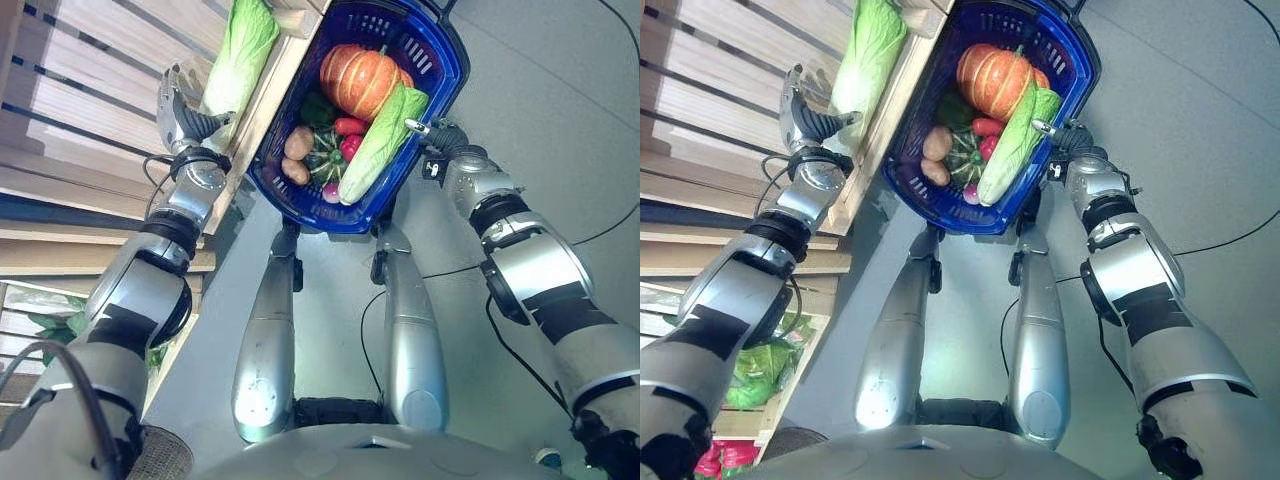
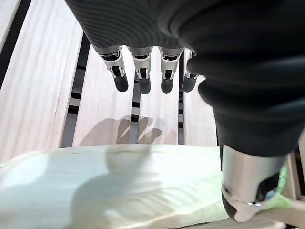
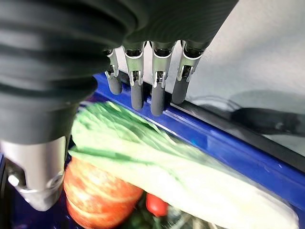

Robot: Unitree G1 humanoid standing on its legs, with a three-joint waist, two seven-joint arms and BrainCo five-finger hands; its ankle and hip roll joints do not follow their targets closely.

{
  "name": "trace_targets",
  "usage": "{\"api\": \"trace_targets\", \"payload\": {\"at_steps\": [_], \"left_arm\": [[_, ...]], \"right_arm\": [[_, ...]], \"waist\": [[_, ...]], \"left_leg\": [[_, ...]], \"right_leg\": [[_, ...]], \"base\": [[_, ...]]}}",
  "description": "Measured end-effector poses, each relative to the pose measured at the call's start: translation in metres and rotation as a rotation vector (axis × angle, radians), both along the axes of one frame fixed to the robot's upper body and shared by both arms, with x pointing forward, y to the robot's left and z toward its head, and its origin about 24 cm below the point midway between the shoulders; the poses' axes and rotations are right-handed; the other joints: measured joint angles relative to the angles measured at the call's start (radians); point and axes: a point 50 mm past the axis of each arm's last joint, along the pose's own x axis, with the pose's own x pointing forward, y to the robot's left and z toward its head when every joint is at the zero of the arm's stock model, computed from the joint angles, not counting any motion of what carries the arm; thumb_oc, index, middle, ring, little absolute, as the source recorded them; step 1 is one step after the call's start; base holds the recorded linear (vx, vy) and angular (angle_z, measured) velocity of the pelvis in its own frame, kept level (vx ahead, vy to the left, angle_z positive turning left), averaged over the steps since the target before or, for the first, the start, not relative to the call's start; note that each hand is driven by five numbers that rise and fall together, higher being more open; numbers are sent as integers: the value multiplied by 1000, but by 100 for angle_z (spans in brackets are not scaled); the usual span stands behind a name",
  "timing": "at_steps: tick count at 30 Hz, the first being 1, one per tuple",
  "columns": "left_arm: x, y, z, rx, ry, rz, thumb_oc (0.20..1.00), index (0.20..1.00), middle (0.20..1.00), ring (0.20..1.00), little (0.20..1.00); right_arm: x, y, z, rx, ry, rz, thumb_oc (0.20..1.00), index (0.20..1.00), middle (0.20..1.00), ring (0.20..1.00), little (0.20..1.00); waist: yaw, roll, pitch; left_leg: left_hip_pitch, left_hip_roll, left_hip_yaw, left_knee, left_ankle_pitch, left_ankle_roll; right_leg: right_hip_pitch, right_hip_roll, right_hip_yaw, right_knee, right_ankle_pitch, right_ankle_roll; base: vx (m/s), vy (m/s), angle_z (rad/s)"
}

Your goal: Pick up fruits and vegetables into the basket

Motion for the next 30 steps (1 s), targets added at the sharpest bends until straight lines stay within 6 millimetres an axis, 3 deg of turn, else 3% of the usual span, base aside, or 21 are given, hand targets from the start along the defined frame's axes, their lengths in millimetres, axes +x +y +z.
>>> {"api": "trace_targets", "payload": {"at_steps": [8,14,18,21,30], "left_arm": [[0,10,-5,43,65,69,1000,1000,1000,1000,1000],[-2,19,-13,53,111,106,1000,1000,1000,1000,1000],[-6,27,-23,55,175,137,1000,1000,1000,1000,1000],[-7,34,-24,56,197,144,1000,1000,1000,1000,1000],[-10,49,-28,45,276,172,1000,1000,1000,1000,1000]], "right_arm": [[0,2,13,-3,-176,-39,1000,1000,1000,1000,1000],[-12,-13,-16,3,-154,-123,1000,1000,1000,1000,1000],[-27,-34,-45,5,-101,-222,1000,1000,1000,1000,1000],[-35,-48,-54,-7,-74,-276,1000,1000,1000,1000,1000],[-38,-65,-49,-13,-110,-319,1000,1000,1000,1000,1000]], "waist": [[-33,0,0],[-62,-1,0],[-85,-2,-1],[-87,-2,-1],[-109,-4,-2]], "left_leg": [[-25,14,14,0,-5,-2],[-24,18,30,1,-17,1],[-25,20,43,1,-25,5],[-25,26,53,4,-30,5],[-25,32,61,19,-39,4]], "right_leg": [[-24,17,10,-17,10,-10],[-25,23,27,-31,14,-7],[-25,26,36,-44,17,-1],[-24,34,50,-54,21,3],[-23,40,56,-54,22,3]], "base": [[-9,21,-6],[3,25,-7],[9,26,-7],[10,12,-12],[3,3,-3]]}}
